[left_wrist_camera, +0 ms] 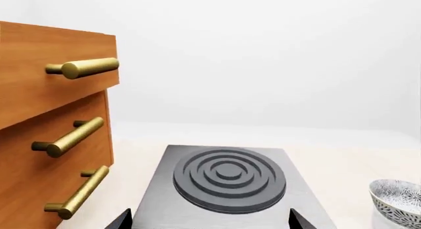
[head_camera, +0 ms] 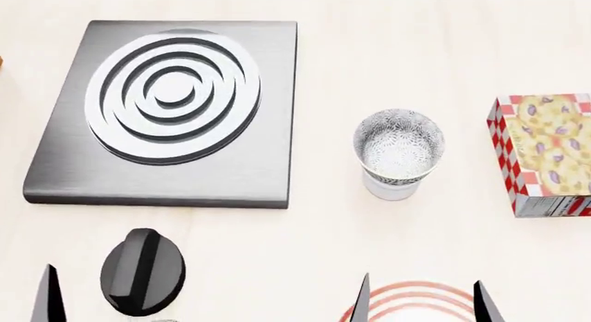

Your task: Pick the akita bowl on the ramekin and place it on the plate.

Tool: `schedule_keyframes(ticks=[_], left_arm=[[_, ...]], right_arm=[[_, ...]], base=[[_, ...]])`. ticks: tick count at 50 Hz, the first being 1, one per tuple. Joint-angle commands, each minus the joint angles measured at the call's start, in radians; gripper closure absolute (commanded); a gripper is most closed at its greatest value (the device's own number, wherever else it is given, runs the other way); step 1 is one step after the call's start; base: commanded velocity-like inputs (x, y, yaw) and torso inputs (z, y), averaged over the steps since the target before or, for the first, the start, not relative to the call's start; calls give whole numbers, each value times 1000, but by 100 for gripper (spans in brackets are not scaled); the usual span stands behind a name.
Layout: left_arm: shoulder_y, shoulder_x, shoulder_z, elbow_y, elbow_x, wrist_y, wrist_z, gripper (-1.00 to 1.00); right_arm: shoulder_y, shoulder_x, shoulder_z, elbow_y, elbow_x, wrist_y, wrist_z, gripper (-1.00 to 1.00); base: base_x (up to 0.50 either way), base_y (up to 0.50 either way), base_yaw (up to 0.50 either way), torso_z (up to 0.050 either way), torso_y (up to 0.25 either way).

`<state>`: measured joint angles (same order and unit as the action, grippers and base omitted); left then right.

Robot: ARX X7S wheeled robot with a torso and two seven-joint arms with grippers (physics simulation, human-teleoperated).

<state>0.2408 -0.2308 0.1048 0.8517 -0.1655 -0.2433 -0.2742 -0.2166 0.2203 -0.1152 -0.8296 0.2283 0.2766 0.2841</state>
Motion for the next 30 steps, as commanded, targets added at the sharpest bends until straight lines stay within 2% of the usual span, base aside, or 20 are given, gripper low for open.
schedule_keyframes(ticks=[1, 5, 7, 10, 13, 15, 19, 22, 27, 30], left_arm=[[-5, -11, 16, 3, -2, -8, -14, -100], [-16, -17, 26, 10, 16, -46, -31, -100], [-4, -13, 10, 0, -29, 5, -15, -100], [-7, -15, 12, -3, -23, -5, -26, -100], [-13, -18, 23, -18, -12, -5, -29, -100], [-12, -21, 30, -24, -10, -4, -28, -100], [-17, -26, 34, -29, -5, -15, -37, -100], [-18, -29, 40, -29, -4, -18, -39, -100], [-15, -35, 41, -32, -13, -15, -40, -100], [-13, -38, 43, -25, -14, -18, -44, -100]], right_arm=[[3, 12, -6, 2, 7, -1, 13, -100], [4, 17, -10, 2, 9, -3, 19, -100], [3, 18, -11, 3, 10, -6, 22, -100], [-7, 27, -5, 2, 21, -27, 16, -100], [10, 40, -59, -13, -65, -13, 26, -100], [51, 49, -24, -51, -10, 46, 26, -100], [175, 149, -37, -113, -27, 185, -25, -100], [315, 200, -19, -88, 40, 306, -79, -100], [484, 223, 21, -24, 160, 484, -129, -100], [594, 263, -22, 9, 185, 583, -171, -100]], base=[[0, 0, 0, 0, 0], [0, 0, 0, 0, 0], [0, 0, 0, 0, 0], [0, 0, 0, 0, 0], [0, 0, 0, 0, 0], [0, 0, 0, 0, 0], [0, 0, 0, 0, 0], [0, 0, 0, 0, 0], [0, 0, 0, 0, 0], [0, 0, 0, 0, 0]])
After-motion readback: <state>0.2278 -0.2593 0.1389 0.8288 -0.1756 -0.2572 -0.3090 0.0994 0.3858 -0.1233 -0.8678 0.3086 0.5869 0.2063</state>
